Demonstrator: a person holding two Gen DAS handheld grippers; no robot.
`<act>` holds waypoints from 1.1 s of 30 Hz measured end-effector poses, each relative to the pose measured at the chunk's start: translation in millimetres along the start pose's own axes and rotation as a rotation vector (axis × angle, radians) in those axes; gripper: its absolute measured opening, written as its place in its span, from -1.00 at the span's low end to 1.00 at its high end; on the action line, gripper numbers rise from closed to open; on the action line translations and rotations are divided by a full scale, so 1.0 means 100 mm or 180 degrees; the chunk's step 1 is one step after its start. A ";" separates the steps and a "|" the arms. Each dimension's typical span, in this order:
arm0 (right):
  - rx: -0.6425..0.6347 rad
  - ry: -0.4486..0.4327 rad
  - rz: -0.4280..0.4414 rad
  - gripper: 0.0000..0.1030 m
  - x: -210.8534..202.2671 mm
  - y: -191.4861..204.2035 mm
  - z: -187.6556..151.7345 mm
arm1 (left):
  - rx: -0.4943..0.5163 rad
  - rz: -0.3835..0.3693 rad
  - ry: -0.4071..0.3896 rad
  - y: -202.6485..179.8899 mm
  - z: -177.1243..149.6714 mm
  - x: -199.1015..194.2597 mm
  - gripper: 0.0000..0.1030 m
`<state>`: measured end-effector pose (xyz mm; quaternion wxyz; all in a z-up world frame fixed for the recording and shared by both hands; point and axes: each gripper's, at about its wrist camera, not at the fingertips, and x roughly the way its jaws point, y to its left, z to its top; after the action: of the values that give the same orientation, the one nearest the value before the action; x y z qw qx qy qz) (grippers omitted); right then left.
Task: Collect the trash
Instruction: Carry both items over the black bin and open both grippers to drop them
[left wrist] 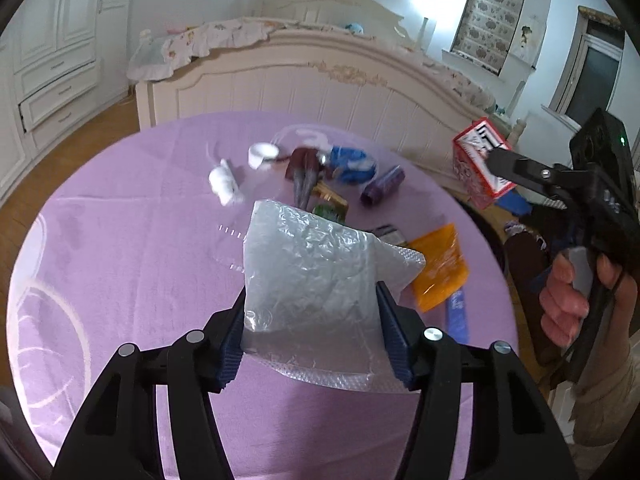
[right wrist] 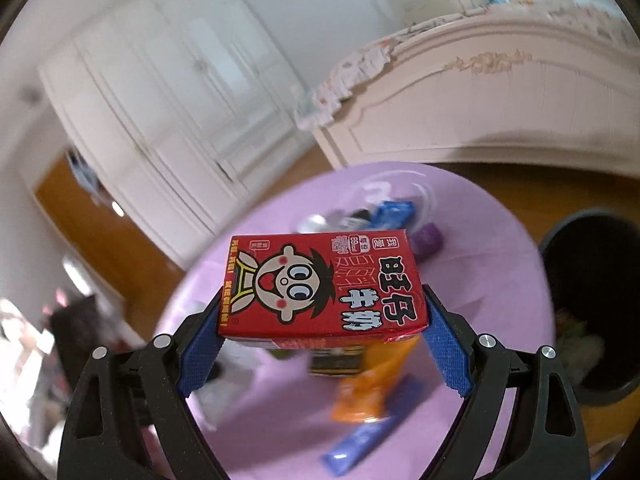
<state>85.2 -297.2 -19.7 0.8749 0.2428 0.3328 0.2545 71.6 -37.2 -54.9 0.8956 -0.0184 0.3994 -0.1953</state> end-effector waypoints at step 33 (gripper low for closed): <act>0.0960 -0.0970 -0.1049 0.71 -1.33 -1.60 -0.17 | 0.0854 -0.0645 -0.0099 -2.08 0.90 0.93 0.14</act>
<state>31.9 -493.5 -65.1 0.8985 0.3485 0.2665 0.0166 122.8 -274.2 -20.3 0.8718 0.0582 0.3520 -0.3358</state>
